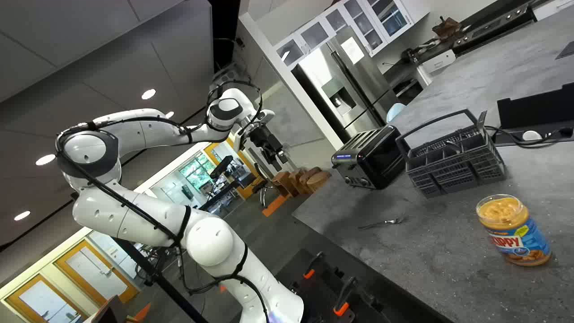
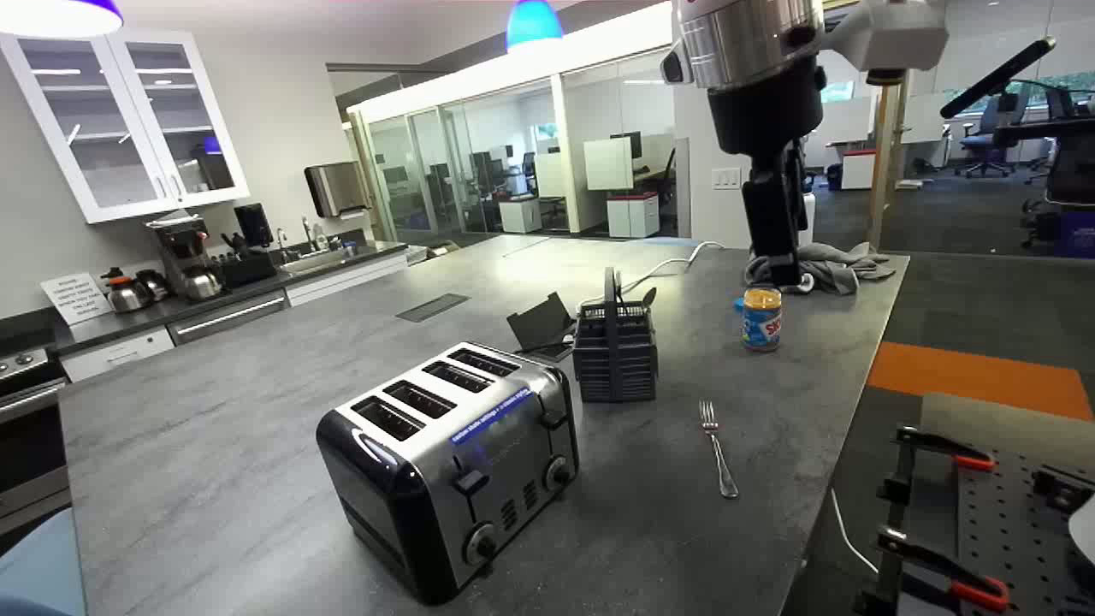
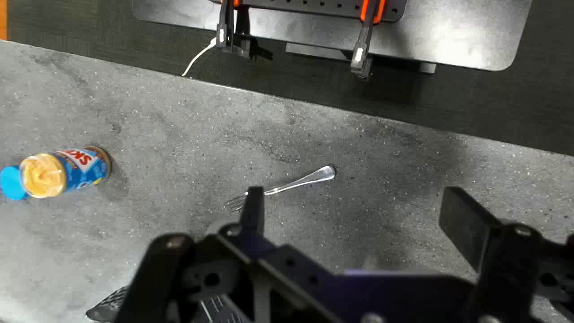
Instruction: Pick up the lid and close it on the jar
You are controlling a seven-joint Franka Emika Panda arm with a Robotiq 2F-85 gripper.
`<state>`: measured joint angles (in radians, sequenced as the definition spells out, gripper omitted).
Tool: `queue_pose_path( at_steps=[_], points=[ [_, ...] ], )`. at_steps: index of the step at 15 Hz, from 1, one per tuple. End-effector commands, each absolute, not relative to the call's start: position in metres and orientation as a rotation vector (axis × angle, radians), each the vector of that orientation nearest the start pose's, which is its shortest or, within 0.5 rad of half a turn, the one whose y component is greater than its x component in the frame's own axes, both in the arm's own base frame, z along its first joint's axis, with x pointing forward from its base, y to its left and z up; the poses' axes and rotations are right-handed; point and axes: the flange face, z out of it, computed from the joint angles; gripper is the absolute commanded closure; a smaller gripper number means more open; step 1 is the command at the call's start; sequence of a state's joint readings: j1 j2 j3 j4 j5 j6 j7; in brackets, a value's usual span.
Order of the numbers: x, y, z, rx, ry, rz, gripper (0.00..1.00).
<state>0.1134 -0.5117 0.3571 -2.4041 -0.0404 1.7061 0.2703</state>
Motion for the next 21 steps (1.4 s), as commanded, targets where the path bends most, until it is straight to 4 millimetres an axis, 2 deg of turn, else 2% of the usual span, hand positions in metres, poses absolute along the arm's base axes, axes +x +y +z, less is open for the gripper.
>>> queue_pose_path(
  at_steps=[1, 7, 8, 10, 12, 15, 17, 21],
  points=[
    [0.336, 0.176, 0.473, -3.396, -0.253, 0.223, 0.00],
    [0.336, 0.176, 0.473, -3.396, -0.253, 0.223, 0.00],
    [0.338, 0.173, 0.473, -3.399, -0.212, 0.209, 0.00],
    [0.349, 0.149, 0.478, -3.391, -0.056, 0.150, 0.00],
    [0.361, 0.112, 0.485, -3.364, 0.136, 0.103, 0.00],
    [0.384, 0.042, 0.492, -3.337, 0.383, 0.001, 0.00],
    [0.399, -0.008, 0.493, -3.327, 0.541, -0.104, 0.00],
    [0.416, -0.097, 0.485, -3.256, 0.836, -0.320, 0.00]
  ],
)
